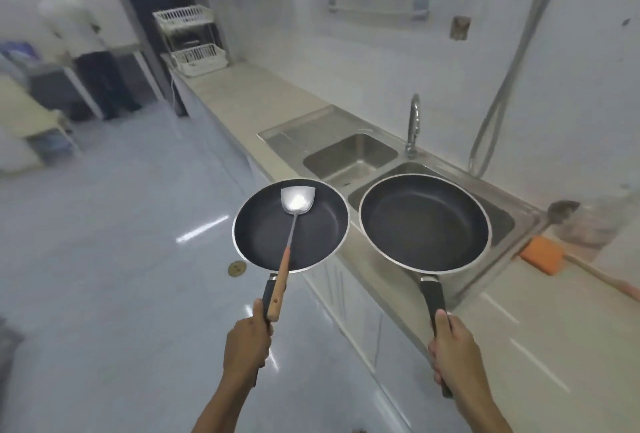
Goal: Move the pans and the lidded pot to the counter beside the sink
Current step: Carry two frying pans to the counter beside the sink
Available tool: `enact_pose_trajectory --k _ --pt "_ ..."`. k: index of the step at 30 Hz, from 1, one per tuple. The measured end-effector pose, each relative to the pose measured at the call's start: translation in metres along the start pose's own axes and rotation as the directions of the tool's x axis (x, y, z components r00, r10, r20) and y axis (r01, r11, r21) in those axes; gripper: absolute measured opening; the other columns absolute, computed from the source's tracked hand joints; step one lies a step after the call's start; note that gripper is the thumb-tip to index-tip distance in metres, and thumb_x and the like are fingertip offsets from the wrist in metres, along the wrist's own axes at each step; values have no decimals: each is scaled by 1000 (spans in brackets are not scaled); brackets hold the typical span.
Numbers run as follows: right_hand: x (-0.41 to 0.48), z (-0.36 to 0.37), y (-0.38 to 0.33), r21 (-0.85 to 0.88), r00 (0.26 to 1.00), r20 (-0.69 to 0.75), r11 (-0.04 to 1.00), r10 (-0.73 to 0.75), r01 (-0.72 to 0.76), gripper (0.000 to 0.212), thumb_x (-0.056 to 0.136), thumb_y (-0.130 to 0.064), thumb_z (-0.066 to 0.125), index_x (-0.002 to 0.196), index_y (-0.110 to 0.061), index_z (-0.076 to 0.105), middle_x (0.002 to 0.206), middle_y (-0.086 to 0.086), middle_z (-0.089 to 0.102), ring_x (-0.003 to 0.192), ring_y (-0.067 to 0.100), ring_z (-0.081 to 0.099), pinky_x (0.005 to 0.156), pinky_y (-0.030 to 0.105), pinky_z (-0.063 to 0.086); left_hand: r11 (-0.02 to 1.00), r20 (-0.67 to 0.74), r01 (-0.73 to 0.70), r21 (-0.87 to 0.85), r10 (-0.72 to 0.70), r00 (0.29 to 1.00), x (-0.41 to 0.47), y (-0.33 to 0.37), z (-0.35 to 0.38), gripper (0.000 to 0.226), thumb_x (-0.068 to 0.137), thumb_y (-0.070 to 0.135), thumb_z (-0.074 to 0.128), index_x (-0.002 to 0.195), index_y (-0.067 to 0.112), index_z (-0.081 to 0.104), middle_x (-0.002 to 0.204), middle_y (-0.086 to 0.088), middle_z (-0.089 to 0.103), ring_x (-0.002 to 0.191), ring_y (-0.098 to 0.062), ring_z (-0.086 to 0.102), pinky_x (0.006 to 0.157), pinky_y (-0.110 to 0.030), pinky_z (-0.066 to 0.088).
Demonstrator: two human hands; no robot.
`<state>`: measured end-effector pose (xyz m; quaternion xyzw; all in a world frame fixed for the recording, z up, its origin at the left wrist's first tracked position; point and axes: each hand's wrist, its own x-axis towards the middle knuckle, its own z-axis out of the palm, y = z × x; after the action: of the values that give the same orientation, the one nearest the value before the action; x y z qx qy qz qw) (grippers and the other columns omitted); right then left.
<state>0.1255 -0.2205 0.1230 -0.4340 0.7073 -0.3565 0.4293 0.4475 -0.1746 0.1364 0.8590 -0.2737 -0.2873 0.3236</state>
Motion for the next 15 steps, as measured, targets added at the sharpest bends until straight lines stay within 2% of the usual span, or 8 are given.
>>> enact_pose_trajectory --k 3,7,12,15 --pt "46 61 -44 5 999 44 1000 -5 5 38 106 -40 42 84 -12 57 48 13 57 30 24 47 34 24 36 997 -66 71 -19 -73 995 63 16 -21 74 102 59 27 59 9 60 54 -8 61 48 -24 55 49 -29 42" --pt "103 132 -99 -31 994 106 999 -11 14 38 106 -39 43 81 -12 54 52 14 58 26 21 45 32 20 33 995 -132 98 -29 -101 986 139 37 -46 74 103 58 27 60 9 61 54 -7 61 48 -23 54 47 -27 41" --pt "175 226 -167 -66 980 195 997 -36 50 35 105 -33 44 80 -10 55 44 7 51 29 21 44 40 31 40 991 -157 110 -72 -120 980 252 63 -71 75 102 60 26 59 10 62 50 -4 61 46 -21 55 46 -27 42" --pt "214 290 -204 -65 976 215 997 -27 41 35 104 -35 44 80 -12 55 41 3 50 29 20 42 40 32 39 992 -168 97 -81 -109 980 333 77 -82 75 101 61 26 59 11 63 48 -2 61 44 -19 56 45 -26 42"
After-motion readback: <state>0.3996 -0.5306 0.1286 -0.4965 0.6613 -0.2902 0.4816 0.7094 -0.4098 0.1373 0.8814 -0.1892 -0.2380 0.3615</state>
